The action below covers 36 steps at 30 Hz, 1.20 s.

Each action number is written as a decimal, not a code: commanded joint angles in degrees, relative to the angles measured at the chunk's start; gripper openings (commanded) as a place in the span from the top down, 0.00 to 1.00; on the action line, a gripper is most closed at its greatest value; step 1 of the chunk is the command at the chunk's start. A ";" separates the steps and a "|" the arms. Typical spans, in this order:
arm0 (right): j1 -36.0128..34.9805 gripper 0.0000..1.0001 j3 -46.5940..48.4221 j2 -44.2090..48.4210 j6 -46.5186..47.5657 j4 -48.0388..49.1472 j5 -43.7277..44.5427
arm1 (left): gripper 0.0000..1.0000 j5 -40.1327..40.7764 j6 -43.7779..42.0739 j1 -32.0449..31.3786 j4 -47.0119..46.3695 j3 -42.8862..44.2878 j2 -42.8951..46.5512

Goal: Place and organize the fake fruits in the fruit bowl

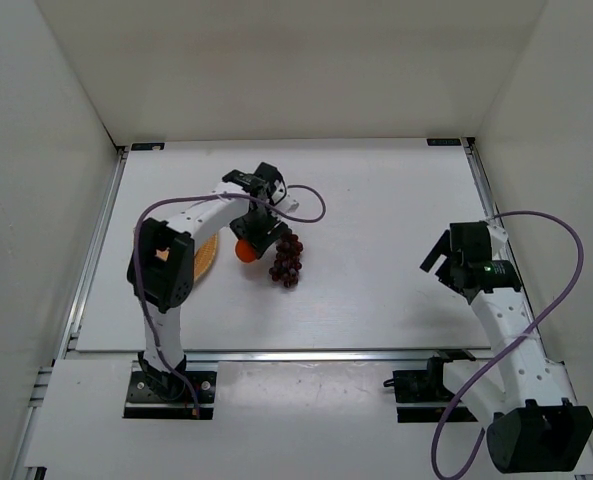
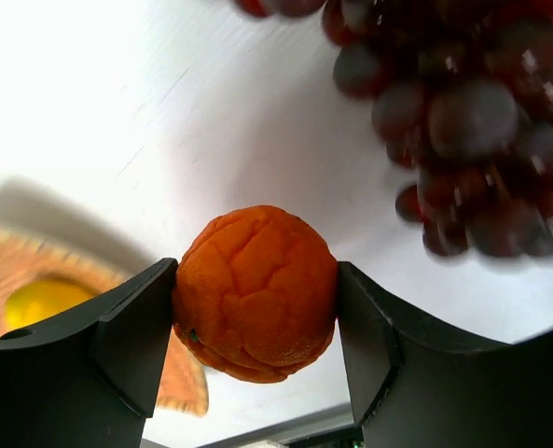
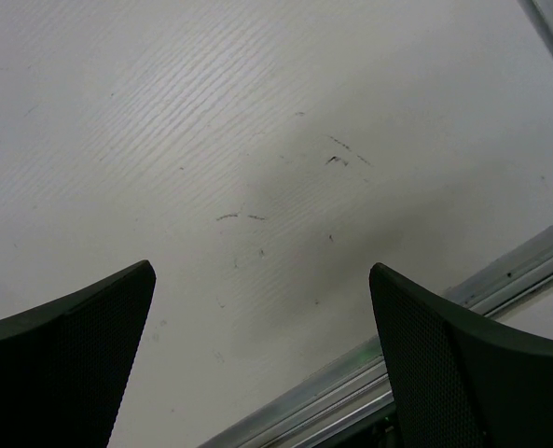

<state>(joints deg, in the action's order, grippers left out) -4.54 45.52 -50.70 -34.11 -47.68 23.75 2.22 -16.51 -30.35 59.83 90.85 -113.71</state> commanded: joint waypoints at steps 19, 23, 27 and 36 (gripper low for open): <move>-34.04 0.00 37.60 -46.65 2.03 8.31 -14.33 | 0.81 3.94 3.32 35.70 -7.98 -9.20 18.19; -35.89 0.00 47.80 -54.75 2.03 7.35 -17.76 | 0.63 3.41 4.55 37.90 -8.59 -9.20 14.14; -37.56 0.00 55.37 -62.66 1.33 5.14 -19.00 | 0.17 3.41 5.09 39.66 -8.59 -9.20 12.99; -37.56 0.00 60.03 -72.51 -4.56 3.38 -20.85 | 0.00 5.60 10.00 43.70 -9.20 -12.79 29.49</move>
<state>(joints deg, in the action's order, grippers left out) -42.13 102.35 -121.23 -35.88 -42.28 4.14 6.63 -9.58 11.51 51.81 78.52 -94.96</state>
